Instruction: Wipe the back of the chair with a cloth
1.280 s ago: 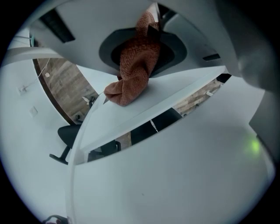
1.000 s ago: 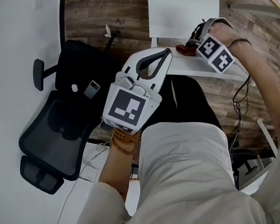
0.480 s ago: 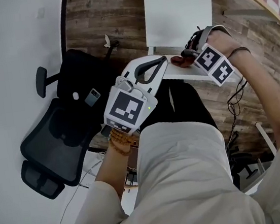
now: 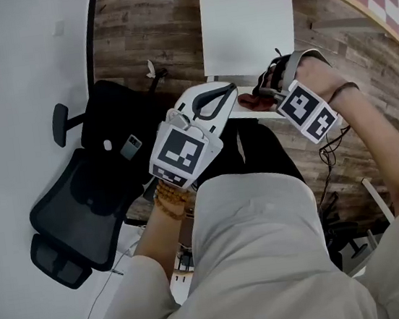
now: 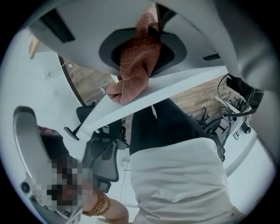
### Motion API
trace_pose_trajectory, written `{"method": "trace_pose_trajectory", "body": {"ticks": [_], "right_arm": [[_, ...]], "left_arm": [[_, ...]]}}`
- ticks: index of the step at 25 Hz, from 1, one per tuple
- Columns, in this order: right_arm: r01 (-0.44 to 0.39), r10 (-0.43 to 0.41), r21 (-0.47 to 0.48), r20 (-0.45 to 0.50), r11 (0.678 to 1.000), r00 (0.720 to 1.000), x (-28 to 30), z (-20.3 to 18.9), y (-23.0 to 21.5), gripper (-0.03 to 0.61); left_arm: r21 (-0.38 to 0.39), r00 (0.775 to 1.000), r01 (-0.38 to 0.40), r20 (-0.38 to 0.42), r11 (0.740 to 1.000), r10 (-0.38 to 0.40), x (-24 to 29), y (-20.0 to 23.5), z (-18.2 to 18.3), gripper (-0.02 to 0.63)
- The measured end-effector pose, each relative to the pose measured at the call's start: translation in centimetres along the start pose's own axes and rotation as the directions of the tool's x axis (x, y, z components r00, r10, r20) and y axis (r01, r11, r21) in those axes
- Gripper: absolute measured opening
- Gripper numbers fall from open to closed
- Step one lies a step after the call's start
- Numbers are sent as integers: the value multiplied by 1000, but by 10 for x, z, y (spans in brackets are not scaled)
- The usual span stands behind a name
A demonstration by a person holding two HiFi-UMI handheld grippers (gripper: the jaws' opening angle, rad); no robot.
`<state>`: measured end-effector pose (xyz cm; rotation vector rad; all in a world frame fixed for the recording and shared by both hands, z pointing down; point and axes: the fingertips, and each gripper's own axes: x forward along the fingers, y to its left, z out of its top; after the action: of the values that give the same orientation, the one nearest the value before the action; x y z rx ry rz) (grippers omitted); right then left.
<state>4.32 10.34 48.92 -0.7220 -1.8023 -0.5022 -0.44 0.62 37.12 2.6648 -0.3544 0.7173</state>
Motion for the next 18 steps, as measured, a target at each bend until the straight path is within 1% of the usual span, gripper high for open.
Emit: {"method": "trace_pose_trajectory", "body": {"ticks": [6,11,18], "right_arm": [[-1,1,-2,-17,1000,1000,-10,-1,12,83],[1,-1,4,-31,1000,1000,-5,-7,19,83],[-27,28,25,-37,999,999,15,-17,26,83]], "left_arm": [[20,1000,5,15,1000,-5,4,-1,13,12],[15,1000,11,13,1000,-12,9,-2,11,12],[10,1000,23,17,1000,-23,14,-7,8,12]]}}
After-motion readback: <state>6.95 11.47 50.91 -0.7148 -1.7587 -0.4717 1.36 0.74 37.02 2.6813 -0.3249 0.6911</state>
